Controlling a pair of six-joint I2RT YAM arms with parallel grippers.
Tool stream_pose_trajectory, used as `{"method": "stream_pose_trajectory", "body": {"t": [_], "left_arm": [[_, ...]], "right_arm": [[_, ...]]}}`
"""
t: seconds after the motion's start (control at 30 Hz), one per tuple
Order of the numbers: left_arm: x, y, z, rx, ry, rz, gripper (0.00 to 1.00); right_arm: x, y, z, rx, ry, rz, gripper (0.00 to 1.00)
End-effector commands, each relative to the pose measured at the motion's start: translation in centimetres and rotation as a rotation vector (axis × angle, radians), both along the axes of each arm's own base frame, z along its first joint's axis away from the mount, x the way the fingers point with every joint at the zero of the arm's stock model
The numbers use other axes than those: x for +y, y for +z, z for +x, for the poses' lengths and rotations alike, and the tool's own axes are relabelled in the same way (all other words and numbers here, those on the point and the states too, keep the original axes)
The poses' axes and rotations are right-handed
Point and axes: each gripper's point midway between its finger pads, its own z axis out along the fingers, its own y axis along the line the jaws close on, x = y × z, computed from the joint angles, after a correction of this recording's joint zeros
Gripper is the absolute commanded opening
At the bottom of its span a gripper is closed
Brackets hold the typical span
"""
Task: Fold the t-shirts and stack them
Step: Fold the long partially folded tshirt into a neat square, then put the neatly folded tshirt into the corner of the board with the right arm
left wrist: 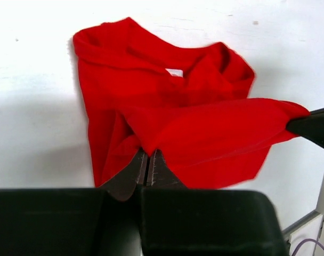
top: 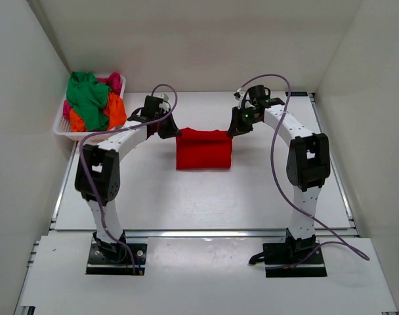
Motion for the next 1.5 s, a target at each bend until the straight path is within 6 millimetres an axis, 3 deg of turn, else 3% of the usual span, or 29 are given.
{"method": "stream_pose_trajectory", "body": {"t": [0.0,0.03,0.07,0.1,0.13,0.17,0.3,0.33,0.37,0.43,0.5,0.57,0.67,0.77,0.87,0.93,1.03,1.17,1.27,1.33,1.37,1.4,1.47], "left_arm": [[1.0,0.7,3.8,-0.067,0.040,0.035,0.05],[1.0,0.1,4.2,-0.060,0.046,0.039,0.06],[0.7,-0.3,5.1,-0.056,0.050,0.036,0.06],[1.1,0.3,5.9,-0.064,0.063,0.034,0.06],[1.0,-0.9,6.3,-0.043,0.064,0.043,0.06],[0.9,-0.8,6.9,-0.048,0.070,0.040,0.05],[1.8,-1.2,8.3,-0.065,0.109,0.044,0.04],[2.3,-1.7,8.3,-0.056,0.120,0.051,0.04],[2.3,-1.7,8.4,-0.056,0.126,0.040,0.04],[2.8,-2.5,8.5,-0.048,0.144,0.038,0.13],[3.3,-2.5,9.2,-0.067,0.168,0.008,0.39],[4.0,-1.2,10.1,-0.103,0.205,-0.018,0.51],[5.3,1.5,11.1,-0.181,0.262,-0.012,0.61],[5.5,3.5,10.5,-0.246,0.265,0.001,0.62],[3.5,4.0,9.1,-0.243,0.185,-0.032,0.59],[2.1,2.6,7.7,-0.193,0.134,-0.017,0.57],[-0.1,0.2,5.4,-0.139,0.073,-0.002,0.56],[-1.4,-4.9,2.2,-0.012,0.033,0.046,0.51],[-1.0,-7.8,0.8,0.064,0.020,0.083,0.49],[-1.2,-8.7,0.2,0.091,0.007,0.092,0.49],[-1.0,-9.0,0.1,0.099,0.011,0.105,0.49],[-0.8,-9.4,-0.1,0.110,0.008,0.113,0.49],[-1.0,-9.5,0.0,0.109,0.002,0.121,0.48]], "right_arm": [[-2.8,-0.8,3.6,-0.056,-0.079,-0.043,0.00],[-2.8,-0.7,4.4,-0.072,-0.083,-0.042,0.01],[-2.9,-1.8,4.6,-0.049,-0.082,-0.053,0.01],[-3.2,-2.4,5.3,-0.045,-0.079,-0.058,0.00],[-3.1,-1.8,6.0,-0.060,-0.080,-0.056,0.00],[-3.4,-3.0,6.4,-0.041,-0.081,-0.065,0.00],[-3.7,-2.7,9.5,-0.068,-0.084,-0.056,0.01],[-4.0,-3.8,9.7,-0.051,-0.088,-0.062,0.02],[-4.0,-3.2,10.1,-0.064,-0.088,-0.058,0.08],[-4.5,-4.2,10.3,-0.046,-0.104,-0.074,0.28],[-4.5,-3.8,10.9,-0.083,-0.103,-0.085,0.36],[-4.9,-3.5,11.1,-0.110,-0.120,-0.102,0.42],[-5.1,-0.6,11.7,-0.206,-0.136,-0.127,0.48],[-4.7,1.0,11.4,-0.256,-0.136,-0.124,0.59],[-3.6,0.0,10.2,-0.224,-0.104,-0.097,0.66],[-2.9,-0.7,9.6,-0.193,-0.088,-0.086,0.76],[-1.9,-3.3,8.2,-0.112,-0.079,-0.100,0.79],[-0.2,-4.8,7.0,-0.078,-0.064,-0.115,0.79],[0.6,-6.5,6.1,-0.036,-0.061,-0.157,0.79],[1.0,-7.9,5.3,-0.016,-0.042,-0.231,0.70],[1.2,-8.1,5.0,-0.018,-0.030,-0.248,0.60],[1.1,-8.8,4.7,-0.005,-0.029,-0.276,0.42],[1.0,-9.8,4.1,0.012,-0.034,-0.321,0.27]]}}
